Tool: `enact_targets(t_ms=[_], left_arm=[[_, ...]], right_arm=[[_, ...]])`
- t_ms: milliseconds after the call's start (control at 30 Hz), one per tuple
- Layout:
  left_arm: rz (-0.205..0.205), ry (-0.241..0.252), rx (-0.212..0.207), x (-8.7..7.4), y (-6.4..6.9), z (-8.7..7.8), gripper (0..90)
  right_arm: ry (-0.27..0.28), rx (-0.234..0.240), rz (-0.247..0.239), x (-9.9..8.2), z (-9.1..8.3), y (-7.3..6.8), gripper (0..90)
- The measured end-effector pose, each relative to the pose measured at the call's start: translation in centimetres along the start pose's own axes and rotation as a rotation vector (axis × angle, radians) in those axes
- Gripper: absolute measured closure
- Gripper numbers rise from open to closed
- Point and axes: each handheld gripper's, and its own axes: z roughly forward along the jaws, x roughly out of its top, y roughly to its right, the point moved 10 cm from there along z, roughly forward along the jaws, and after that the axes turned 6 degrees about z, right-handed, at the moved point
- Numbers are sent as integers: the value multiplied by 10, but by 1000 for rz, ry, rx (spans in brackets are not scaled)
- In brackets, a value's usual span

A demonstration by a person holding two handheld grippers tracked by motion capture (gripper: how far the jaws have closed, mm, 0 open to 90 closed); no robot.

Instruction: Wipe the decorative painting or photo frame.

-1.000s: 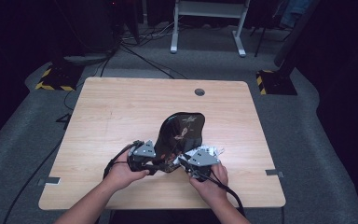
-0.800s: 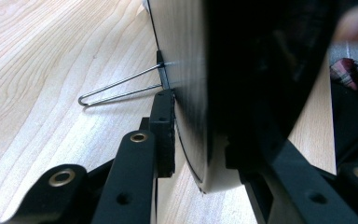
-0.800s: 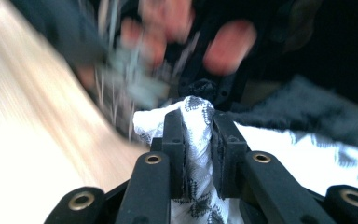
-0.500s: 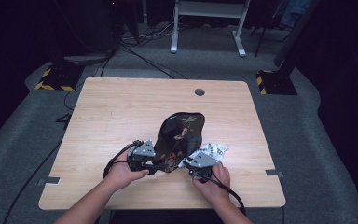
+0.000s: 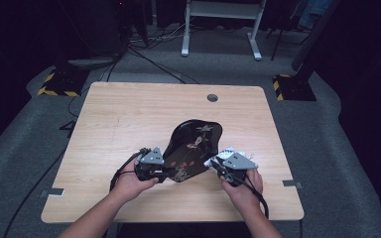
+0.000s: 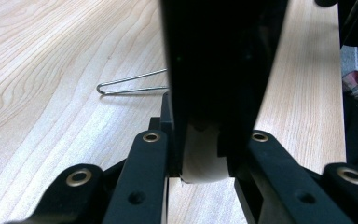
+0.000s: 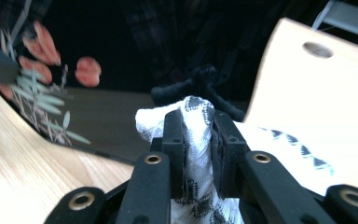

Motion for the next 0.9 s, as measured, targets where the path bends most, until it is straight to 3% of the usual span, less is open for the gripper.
enact_targets(t_ms=[167,433,700,900], left_arm=[[-9,2,1,0,0,0,789],[-11,3,1,0,0,0,790],[-12,5,-1,0,0,0,790],[-13,5,-4,0,-1,0,791]], right_arm=[[60,9,19,26,-21,4,788],[116,21,25,60,-38,7,788],[202,48,56,104,-58,8,788],[245,57,49,134,-69,6,788]])
